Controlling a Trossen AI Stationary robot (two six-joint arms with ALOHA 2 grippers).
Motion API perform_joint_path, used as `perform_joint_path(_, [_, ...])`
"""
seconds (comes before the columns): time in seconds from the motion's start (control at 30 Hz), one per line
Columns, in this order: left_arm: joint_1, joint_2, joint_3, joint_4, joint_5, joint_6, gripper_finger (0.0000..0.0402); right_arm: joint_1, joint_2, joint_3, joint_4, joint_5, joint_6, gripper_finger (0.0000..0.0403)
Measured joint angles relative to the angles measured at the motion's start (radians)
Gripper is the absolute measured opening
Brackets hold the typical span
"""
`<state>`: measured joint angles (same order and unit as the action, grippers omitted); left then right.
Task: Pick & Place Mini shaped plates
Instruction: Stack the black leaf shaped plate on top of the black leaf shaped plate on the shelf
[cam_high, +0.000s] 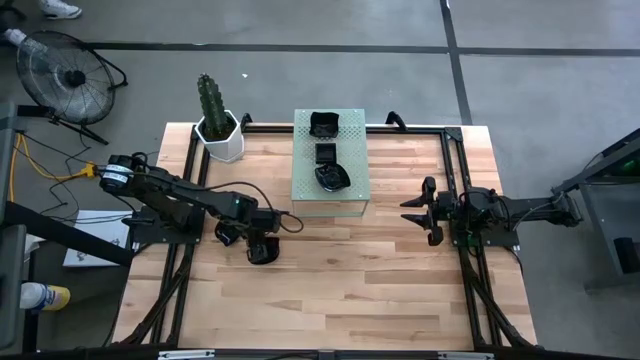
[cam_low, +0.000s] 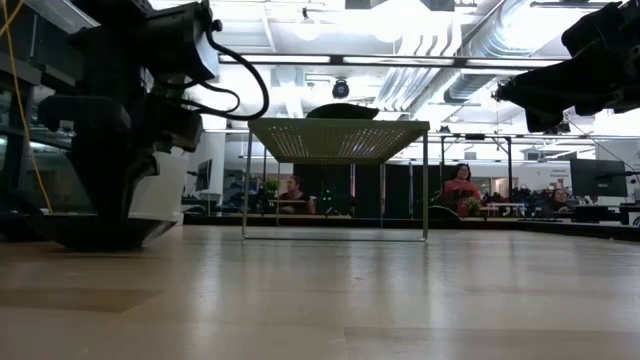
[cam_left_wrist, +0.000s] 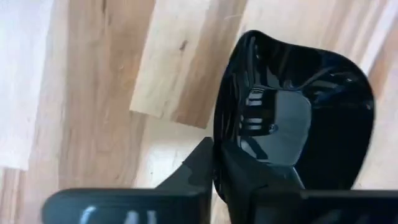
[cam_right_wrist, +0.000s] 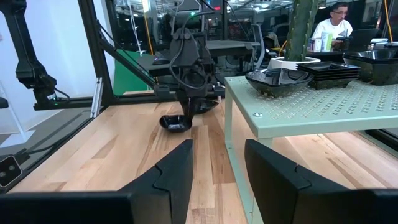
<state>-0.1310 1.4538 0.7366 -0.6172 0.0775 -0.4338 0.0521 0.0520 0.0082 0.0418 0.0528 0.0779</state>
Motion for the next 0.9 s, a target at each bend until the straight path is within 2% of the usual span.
perform_joint_path(0.1, [0.0,-0.001,0.004,0.003,0.019,0.021,0.0004,0.0,0.0,0.0,0.0,0.0,0.0,0.014])
perform_joint_path(0.4, [0.0,-0.014,0.062,-0.001,0.078,0.147,0.0002,0.0,0.0,0.0,0.0,0.0,0.0,0.014])
perform_joint_path(0.57, [-0.001,-0.05,0.125,0.003,0.086,0.137,0.0001,0.0,0.0,0.0,0.0,0.0,0.0,0.014])
perform_joint_path(0.9, [0.0,-0.168,0.189,0.098,-0.038,0.11,0.0001,0.0,-0.001,0.0,0.0,0.0,0.0,0.014])
